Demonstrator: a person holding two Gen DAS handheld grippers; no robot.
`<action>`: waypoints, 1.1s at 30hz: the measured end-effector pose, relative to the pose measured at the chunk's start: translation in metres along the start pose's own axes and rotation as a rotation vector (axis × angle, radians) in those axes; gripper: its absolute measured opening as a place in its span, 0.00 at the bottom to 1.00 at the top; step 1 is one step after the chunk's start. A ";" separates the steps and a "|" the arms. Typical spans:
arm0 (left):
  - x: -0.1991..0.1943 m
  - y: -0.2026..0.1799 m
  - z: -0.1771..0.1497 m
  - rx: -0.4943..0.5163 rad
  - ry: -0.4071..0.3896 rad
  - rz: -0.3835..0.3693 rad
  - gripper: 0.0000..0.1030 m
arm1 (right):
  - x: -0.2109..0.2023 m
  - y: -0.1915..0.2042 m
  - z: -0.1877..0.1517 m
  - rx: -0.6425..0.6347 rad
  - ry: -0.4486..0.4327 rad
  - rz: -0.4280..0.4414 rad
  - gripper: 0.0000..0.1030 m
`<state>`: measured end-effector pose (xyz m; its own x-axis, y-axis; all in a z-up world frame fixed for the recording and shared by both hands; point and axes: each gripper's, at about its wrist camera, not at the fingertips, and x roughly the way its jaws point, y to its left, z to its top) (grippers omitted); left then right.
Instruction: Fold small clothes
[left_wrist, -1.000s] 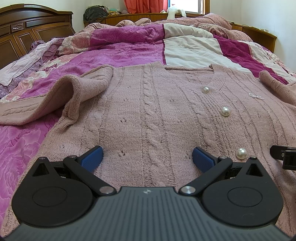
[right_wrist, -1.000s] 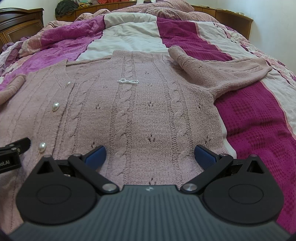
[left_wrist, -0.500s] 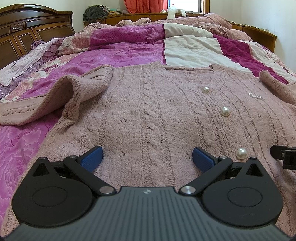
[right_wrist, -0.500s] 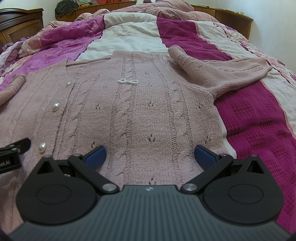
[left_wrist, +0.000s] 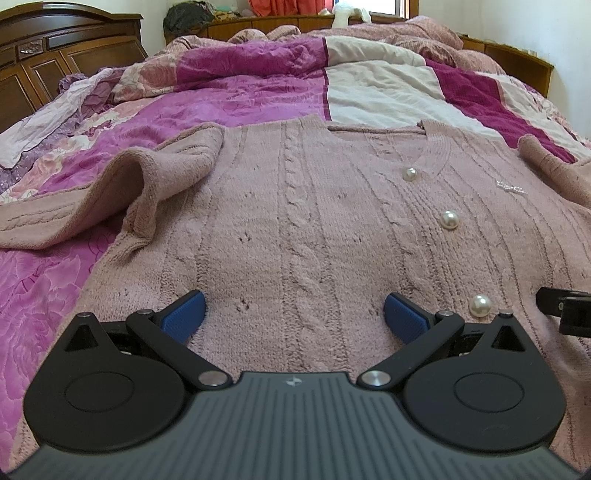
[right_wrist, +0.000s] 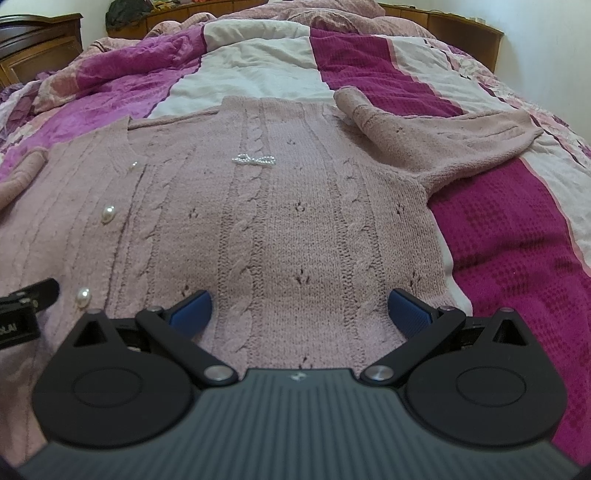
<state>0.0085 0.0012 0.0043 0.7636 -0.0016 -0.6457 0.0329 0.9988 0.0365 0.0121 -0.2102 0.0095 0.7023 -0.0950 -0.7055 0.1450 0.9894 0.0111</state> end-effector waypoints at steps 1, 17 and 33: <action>0.000 -0.001 0.002 0.002 0.013 0.000 1.00 | 0.001 -0.001 0.001 0.002 0.005 0.004 1.00; -0.028 -0.009 0.053 -0.021 0.050 -0.028 1.00 | -0.028 -0.052 0.045 0.005 -0.003 0.229 1.00; 0.005 -0.033 0.075 -0.053 0.132 0.004 1.00 | 0.068 -0.222 0.107 0.295 -0.075 0.042 1.00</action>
<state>0.0598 -0.0358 0.0572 0.6721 0.0051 -0.7405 -0.0064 1.0000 0.0011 0.1025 -0.4477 0.0347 0.7600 -0.0737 -0.6458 0.3030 0.9191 0.2517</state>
